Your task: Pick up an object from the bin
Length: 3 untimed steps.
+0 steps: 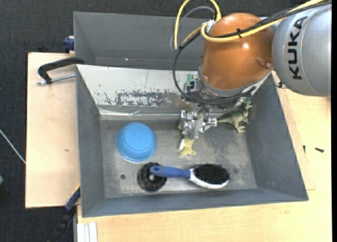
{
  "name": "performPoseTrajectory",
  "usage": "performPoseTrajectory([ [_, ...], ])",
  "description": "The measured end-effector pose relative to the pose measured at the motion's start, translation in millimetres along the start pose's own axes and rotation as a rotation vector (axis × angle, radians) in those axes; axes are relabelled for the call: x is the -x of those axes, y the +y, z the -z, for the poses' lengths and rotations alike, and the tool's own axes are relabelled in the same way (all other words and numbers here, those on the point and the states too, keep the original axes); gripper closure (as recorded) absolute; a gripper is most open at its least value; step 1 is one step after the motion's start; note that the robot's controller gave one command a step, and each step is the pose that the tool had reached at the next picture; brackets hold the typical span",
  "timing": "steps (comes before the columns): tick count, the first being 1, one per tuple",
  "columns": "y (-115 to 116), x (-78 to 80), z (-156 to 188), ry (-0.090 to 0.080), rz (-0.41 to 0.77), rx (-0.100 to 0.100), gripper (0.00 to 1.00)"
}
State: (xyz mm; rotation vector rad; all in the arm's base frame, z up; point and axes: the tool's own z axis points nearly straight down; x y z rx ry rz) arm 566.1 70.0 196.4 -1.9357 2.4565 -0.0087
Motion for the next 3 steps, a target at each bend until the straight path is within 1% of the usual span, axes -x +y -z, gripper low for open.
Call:
performPoseTrajectory([
  [1,-2,-4.7,-61,0.006,0.059,0.017,1.00],
  [2,-3,-4.1,-58,0.004,0.059,0.013,0.00],
  [3,-13,-31.0,-124,0.006,0.037,0.017,0.00],
])
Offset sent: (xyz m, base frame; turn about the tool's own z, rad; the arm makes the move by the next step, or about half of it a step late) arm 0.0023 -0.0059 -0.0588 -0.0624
